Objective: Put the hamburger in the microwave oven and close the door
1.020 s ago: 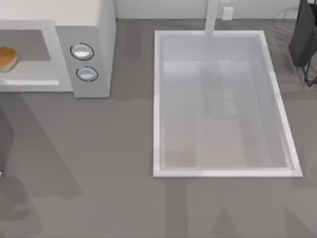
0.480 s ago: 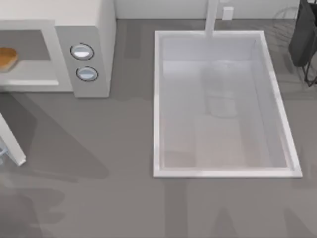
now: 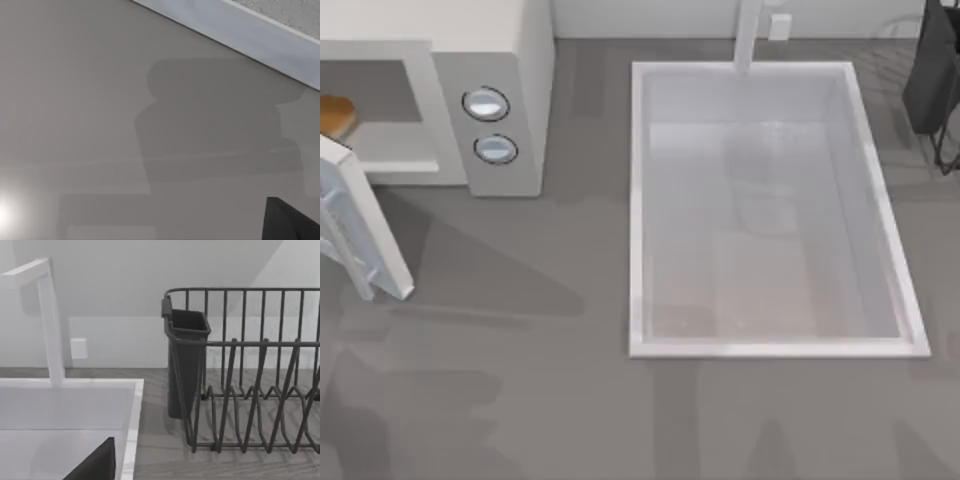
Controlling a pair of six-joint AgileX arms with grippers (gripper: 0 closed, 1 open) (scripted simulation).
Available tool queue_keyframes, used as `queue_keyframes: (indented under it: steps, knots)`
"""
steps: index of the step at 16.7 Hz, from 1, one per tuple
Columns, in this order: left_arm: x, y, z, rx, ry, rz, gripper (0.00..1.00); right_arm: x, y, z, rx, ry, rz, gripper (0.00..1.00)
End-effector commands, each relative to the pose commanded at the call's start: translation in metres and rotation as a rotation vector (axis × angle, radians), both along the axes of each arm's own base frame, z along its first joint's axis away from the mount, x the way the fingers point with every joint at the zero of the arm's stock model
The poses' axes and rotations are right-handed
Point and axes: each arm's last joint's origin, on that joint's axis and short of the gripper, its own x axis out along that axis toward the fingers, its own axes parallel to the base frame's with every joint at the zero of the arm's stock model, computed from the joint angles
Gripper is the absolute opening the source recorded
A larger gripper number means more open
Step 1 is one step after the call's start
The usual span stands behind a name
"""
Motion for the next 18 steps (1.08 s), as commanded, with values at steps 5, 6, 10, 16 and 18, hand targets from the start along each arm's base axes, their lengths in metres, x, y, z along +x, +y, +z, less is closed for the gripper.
queue_keyframes:
  steps: [5, 6, 10, 16, 18]
  knots:
    - [-0.005, -0.048, -0.002, -0.017, -0.003, 0.002, 0.00, 0.000, 0.000, 0.000, 0.000, 0.000, 0.000, 1.00]
    - [-0.007, -0.054, -0.002, -0.026, -0.008, 0.003, 0.00, 0.000, 0.000, 0.000, 0.000, 0.000, 0.000, 1.00]
    - [-0.009, -0.061, -0.001, -0.040, -0.021, 0.006, 0.00, 0.000, 0.000, 0.000, 0.000, 0.000, 0.000, 1.00]
    - [0.010, -0.061, 0.008, -0.042, -0.055, 0.005, 0.00, 0.000, 0.000, 0.000, 0.000, 0.000, 0.000, 1.00]
    - [0.028, -0.061, 0.008, -0.042, -0.044, 0.006, 0.00, 0.000, 0.000, 0.000, 0.000, 0.000, 0.000, 1.00]
